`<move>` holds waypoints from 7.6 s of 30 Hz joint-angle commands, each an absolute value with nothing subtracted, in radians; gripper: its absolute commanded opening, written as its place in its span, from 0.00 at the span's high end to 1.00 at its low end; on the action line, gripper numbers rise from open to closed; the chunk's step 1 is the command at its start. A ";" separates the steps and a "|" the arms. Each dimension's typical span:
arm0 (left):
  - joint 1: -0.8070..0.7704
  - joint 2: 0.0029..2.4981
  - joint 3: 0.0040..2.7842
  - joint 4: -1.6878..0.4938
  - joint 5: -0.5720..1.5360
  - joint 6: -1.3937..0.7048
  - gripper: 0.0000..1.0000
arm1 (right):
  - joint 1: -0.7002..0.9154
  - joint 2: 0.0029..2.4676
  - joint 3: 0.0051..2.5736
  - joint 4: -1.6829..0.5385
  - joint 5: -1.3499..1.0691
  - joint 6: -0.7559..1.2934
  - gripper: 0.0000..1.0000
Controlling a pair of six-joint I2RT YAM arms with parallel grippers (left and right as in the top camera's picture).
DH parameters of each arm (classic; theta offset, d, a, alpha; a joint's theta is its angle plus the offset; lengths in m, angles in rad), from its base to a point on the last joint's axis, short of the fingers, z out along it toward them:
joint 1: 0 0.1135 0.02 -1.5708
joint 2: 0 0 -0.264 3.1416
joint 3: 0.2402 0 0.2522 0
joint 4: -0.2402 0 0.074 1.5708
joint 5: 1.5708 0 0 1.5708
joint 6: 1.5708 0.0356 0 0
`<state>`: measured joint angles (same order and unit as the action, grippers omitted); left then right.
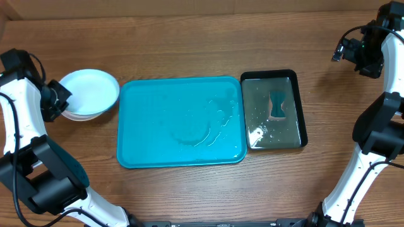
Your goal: Clean dirty plates on tray and stack at the side
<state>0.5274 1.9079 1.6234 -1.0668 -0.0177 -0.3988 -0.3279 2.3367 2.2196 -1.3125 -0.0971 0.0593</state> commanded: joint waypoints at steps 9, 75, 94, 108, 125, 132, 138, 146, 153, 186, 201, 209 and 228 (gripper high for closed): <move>0.530 1.909 1.618 -0.966 -0.199 -0.450 0.96 | -0.331 2.314 2.238 -1.309 -0.098 0.060 0.00; 0.366 1.909 1.527 -0.856 0.514 0.030 0.00 | -0.331 2.314 2.238 -1.309 -0.098 0.060 0.00; 0.366 1.909 1.526 -0.856 0.513 0.030 0.00 | -0.331 2.314 2.238 -1.309 -0.098 0.060 0.00; 0.366 1.909 1.526 -0.856 0.514 0.030 0.00 | -0.311 2.299 2.238 -1.309 -0.098 0.060 0.00; 0.366 1.909 1.527 -0.856 0.514 0.030 0.00 | -0.086 1.945 2.240 -1.310 -0.098 0.060 0.00; 0.366 1.909 1.527 -0.856 0.514 0.030 0.01 | 0.025 1.786 2.240 -1.310 -0.098 0.060 0.00; 0.366 1.909 1.527 -0.856 0.513 0.030 0.00 | 0.081 1.675 2.240 -1.311 -0.098 0.060 0.00; 0.366 1.909 1.527 -0.856 0.514 0.030 0.00 | 0.091 1.504 2.240 -1.311 -0.098 0.060 0.00; 0.366 1.909 1.526 -0.855 0.514 0.030 0.00 | 0.091 1.319 2.240 -1.316 -0.098 0.060 0.00; 0.365 1.909 1.527 -0.856 0.514 0.030 0.00 | 0.093 0.616 1.608 -1.056 -0.091 0.046 0.00; 0.366 1.909 1.526 -0.856 0.514 0.030 0.00 | 0.093 0.181 0.638 -0.274 -0.228 0.050 0.00; 0.364 1.909 1.527 -0.856 0.514 0.030 0.00 | 0.093 0.058 0.280 0.123 -0.231 0.057 0.00; 0.366 1.909 1.526 -0.856 0.514 0.030 0.00 | 0.093 0.003 0.008 0.178 -0.181 0.056 0.00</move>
